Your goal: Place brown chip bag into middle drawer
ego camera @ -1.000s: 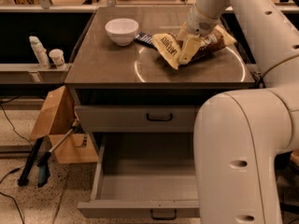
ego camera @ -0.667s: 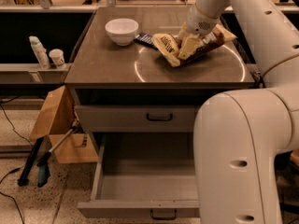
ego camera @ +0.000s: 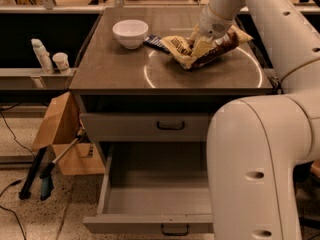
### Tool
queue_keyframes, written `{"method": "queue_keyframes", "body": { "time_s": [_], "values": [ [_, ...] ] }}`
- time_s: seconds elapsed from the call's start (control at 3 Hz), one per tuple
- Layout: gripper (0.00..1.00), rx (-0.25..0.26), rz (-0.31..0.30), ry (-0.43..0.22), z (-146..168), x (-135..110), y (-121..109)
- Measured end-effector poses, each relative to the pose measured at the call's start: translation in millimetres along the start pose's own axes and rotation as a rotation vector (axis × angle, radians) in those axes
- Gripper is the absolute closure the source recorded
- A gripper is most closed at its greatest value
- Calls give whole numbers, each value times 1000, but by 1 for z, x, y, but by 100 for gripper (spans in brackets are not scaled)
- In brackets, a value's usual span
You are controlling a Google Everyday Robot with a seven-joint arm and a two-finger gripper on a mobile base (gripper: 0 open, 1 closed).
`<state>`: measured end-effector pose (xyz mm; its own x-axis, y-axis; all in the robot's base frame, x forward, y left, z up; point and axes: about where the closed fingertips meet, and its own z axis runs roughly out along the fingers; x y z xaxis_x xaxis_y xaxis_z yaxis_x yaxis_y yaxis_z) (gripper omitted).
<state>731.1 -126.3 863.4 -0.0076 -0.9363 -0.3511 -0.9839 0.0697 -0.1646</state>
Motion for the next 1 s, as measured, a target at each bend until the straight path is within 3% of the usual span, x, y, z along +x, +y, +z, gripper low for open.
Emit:
{"method": "queue_keyframes", "body": {
  "time_s": [0.67,1.0],
  "values": [
    [100,29,-28,-67,-11,-5,-3],
    [100,39,-84,-133,-33,-11,3]
  ]
}}
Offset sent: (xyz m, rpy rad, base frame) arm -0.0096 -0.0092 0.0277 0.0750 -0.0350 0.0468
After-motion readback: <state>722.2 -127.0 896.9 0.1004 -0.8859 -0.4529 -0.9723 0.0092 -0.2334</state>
